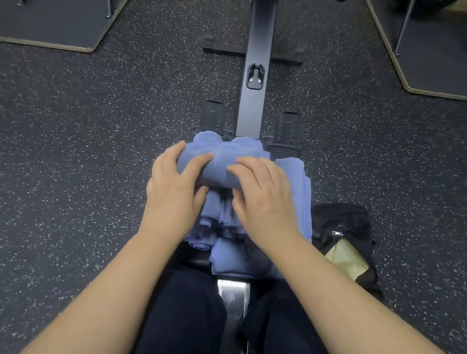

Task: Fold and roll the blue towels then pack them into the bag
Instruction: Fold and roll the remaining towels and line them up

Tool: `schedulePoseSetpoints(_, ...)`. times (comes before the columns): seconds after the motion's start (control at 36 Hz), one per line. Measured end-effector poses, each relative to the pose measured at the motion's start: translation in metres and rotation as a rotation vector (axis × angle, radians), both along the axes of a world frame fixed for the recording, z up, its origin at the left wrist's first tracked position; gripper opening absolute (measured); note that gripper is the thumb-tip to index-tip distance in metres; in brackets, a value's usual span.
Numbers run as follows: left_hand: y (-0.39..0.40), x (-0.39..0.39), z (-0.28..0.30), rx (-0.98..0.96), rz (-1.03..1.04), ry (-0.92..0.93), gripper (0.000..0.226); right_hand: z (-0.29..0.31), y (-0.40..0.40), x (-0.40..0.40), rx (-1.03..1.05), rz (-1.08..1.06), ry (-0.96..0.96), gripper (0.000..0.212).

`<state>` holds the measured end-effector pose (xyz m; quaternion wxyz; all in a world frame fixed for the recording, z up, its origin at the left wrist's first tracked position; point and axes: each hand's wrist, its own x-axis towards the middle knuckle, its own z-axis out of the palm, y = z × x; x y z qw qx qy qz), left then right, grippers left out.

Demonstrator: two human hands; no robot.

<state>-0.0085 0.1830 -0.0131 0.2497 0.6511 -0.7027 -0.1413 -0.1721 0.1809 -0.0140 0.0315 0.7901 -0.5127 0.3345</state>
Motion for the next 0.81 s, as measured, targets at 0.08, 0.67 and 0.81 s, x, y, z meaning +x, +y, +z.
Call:
schedulePoseSetpoints(0.08, -0.003, -0.002, 0.0, 0.011, 0.018, 0.011, 0.06, -0.003, -0.004, 0.0, 0.026, -0.012, 0.003, 0.043)
schedulePoseSetpoints(0.67, 0.019, -0.017, 0.011, -0.017, -0.003, 0.286, 0.052, 0.015, -0.024, 0.003, 0.175, -0.142, 0.009, 0.047)
schedulePoseSetpoints(0.81, 0.018, -0.034, 0.018, 0.068, -0.144, 0.47, 0.058, 0.018, -0.004, -0.004, 0.275, -0.195, -0.113, 0.045)
